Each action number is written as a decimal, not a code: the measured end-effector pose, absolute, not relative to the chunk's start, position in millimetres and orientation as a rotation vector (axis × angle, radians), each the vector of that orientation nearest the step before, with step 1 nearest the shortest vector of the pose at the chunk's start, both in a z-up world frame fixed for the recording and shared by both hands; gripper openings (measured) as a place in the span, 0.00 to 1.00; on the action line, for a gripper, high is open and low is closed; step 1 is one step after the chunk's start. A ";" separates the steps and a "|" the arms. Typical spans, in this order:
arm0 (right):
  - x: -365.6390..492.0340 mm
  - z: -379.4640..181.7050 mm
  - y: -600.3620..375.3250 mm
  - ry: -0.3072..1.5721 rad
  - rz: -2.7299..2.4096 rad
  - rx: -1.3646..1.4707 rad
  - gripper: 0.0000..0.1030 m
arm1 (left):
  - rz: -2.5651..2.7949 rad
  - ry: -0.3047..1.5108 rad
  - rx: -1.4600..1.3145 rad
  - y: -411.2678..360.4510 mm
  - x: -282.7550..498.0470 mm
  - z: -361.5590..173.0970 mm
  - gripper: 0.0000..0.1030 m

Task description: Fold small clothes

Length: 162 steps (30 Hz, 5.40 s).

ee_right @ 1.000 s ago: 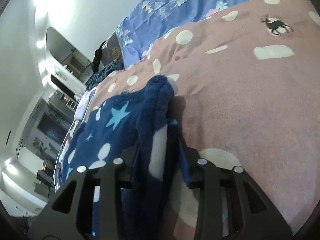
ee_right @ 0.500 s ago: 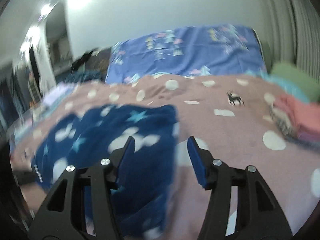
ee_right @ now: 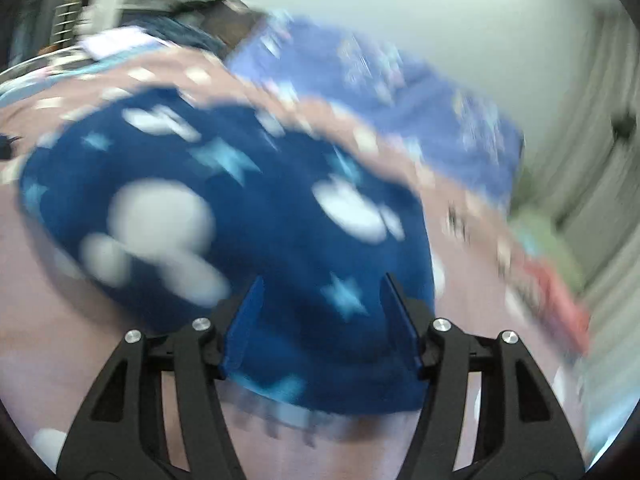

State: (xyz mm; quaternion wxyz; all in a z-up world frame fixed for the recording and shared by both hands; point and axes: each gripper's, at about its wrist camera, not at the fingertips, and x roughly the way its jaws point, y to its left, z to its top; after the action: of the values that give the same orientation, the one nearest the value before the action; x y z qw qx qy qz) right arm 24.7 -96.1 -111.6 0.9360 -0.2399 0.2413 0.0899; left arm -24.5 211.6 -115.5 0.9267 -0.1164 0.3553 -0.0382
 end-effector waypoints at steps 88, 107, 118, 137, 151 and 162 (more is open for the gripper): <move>80.6 -153.8 -37.0 0.815 0.152 -0.152 0.37 | -0.401 0.774 -0.609 251.8 186.6 -176.5 0.36; 174.1 -77.1 -43.7 0.842 0.246 0.088 0.33 | -0.412 0.777 -0.608 251.3 186.5 -176.4 0.37; 270.3 -106.0 -48.0 1.018 0.211 0.148 0.36 | -0.424 0.777 -0.613 249.5 184.8 -176.0 0.37; 122.7 -73.4 13.0 0.695 0.450 -0.263 0.60 | -0.436 0.774 -0.626 252.4 185.3 -176.3 0.38; -17.8 -176.4 163.7 0.398 0.508 -0.928 0.65 | -0.461 0.773 -0.666 258.9 185.9 -181.1 0.38; 8.3 -145.9 152.6 0.387 0.551 -0.723 0.22 | -0.493 0.788 -0.676 251.2 195.3 -163.7 0.25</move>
State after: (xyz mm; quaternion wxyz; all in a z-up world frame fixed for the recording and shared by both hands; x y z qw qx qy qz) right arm 8.3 152.6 -145.9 0.8806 -0.3468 0.1855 0.2644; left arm 195.3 251.2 -163.7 0.8396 -0.3195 0.3725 -0.2330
